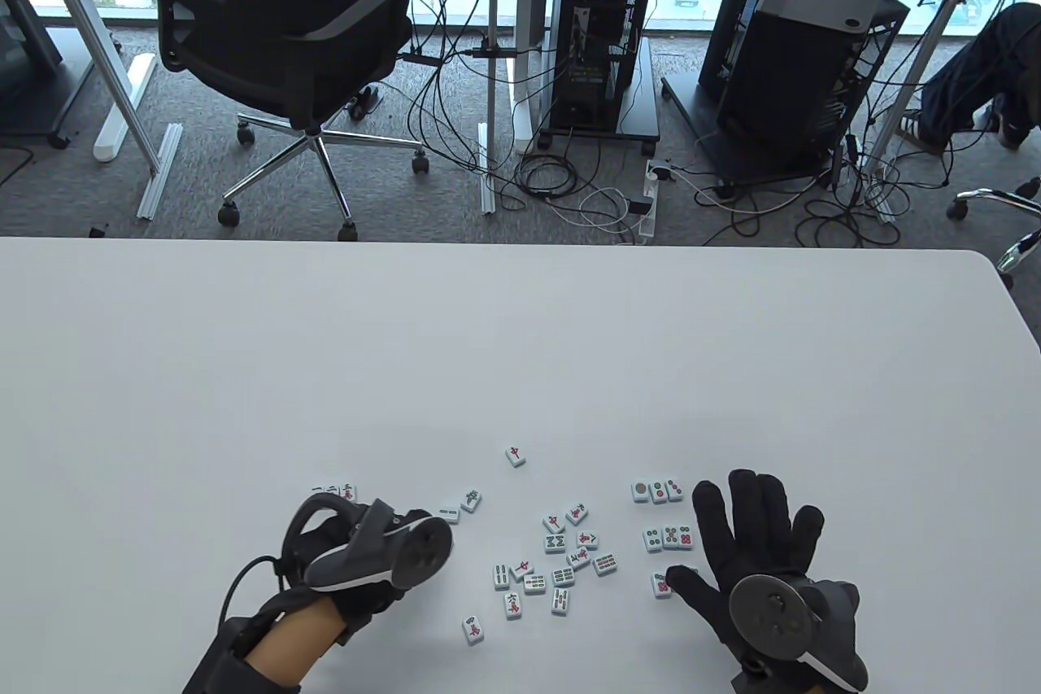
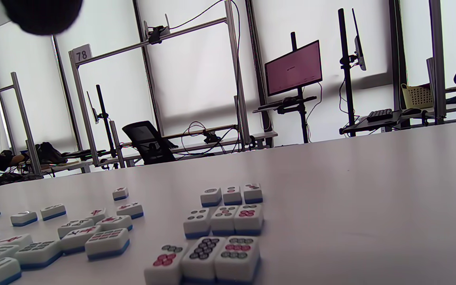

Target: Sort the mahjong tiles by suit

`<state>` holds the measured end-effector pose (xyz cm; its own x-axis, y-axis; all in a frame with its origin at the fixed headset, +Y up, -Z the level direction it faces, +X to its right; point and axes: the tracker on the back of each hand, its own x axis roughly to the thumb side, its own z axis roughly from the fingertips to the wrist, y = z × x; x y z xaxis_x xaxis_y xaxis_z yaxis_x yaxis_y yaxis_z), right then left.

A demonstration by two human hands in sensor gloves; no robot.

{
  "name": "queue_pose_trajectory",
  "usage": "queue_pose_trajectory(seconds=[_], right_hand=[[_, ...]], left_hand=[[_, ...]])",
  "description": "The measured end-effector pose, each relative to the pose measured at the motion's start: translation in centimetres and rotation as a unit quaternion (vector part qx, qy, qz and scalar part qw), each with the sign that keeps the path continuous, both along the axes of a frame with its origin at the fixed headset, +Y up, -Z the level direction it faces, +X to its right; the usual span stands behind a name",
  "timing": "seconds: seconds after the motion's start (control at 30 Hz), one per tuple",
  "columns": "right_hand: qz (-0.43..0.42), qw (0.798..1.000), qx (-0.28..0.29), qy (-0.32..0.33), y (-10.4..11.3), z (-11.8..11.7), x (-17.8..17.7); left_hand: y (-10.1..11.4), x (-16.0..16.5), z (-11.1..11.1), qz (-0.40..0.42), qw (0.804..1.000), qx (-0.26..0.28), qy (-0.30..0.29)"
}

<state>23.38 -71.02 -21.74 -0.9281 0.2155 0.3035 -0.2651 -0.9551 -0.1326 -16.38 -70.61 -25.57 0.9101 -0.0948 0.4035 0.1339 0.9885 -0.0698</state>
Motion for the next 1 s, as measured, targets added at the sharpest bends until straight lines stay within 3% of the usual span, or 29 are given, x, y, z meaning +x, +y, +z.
queue_pose_trajectory(seconds=[0.17, 0.33, 0.5, 0.8, 1.0], right_hand=[[0.002, 1.000, -0.002, -0.002, 0.0, 0.0, 0.0], [0.004, 1.000, -0.003, -0.001, 0.0, 0.0, -0.1], [0.005, 1.000, -0.005, -0.003, 0.0, 0.0, 0.0], [0.002, 1.000, -0.005, -0.001, 0.0, 0.0, 0.0], [0.003, 1.000, -0.006, 0.000, 0.0, -0.1, -0.1]], left_hand=[[-1.6, -3.9, 1.5, -0.008, 0.998, -0.037, 0.047], [-4.3, -4.9, 2.3, -0.043, 0.996, -0.061, 0.056], [-5.6, -5.0, 1.9, -0.067, 0.994, -0.064, 0.062], [-4.9, -4.7, 1.8, -0.070, 0.992, -0.069, 0.079], [-2.7, 0.3, 3.1, -0.019, 0.999, -0.032, 0.011]])
